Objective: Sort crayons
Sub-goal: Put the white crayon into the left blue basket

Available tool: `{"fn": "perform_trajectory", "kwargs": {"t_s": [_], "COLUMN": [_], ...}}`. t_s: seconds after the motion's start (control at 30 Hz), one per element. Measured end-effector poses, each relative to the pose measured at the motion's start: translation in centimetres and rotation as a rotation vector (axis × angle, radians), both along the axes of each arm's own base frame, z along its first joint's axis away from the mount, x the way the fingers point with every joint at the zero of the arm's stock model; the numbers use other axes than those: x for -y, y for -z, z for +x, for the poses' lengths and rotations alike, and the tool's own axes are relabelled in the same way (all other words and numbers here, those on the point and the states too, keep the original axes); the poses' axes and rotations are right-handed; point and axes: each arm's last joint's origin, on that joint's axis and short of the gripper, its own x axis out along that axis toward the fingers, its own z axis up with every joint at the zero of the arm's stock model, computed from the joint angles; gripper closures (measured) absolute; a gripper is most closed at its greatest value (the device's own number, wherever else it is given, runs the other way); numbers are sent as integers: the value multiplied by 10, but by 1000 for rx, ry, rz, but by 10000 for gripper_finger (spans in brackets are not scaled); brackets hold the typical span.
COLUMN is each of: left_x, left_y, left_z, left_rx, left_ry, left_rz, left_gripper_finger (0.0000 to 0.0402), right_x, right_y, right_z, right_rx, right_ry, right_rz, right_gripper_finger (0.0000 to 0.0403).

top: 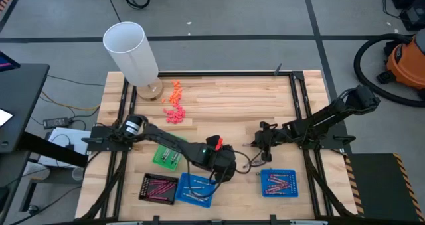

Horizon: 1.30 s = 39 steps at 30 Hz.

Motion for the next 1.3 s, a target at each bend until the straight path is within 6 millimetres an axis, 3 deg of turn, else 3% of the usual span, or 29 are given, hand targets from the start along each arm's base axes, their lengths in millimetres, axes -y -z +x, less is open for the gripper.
{"fn": "perform_trajectory", "kwargs": {"t_s": [0.27, 0.5, 0.83, 1.3], "left_x": [-13, -22, -23, -32], "left_y": [4, 3, -1, -6], "left_z": [5, 8, 18, 29], "left_rx": [-16, -18, 32, 116], "left_ry": [-20, -9, 139, 169], "left_rz": [2, 18, 87, -1], "left_gripper_finger": [182, 180, 122, 148], "right_x": [-1, -11, -21, -28], "right_y": [-4, -17, -25, -33], "right_z": [4, 14, 16, 19], "right_rx": [40, 204, 290, 384], "right_ry": [-3, -58, -124, -170], "right_rz": [-18, 20, 57, 59], "right_gripper_finger": [367, 367, 367, 367]}}
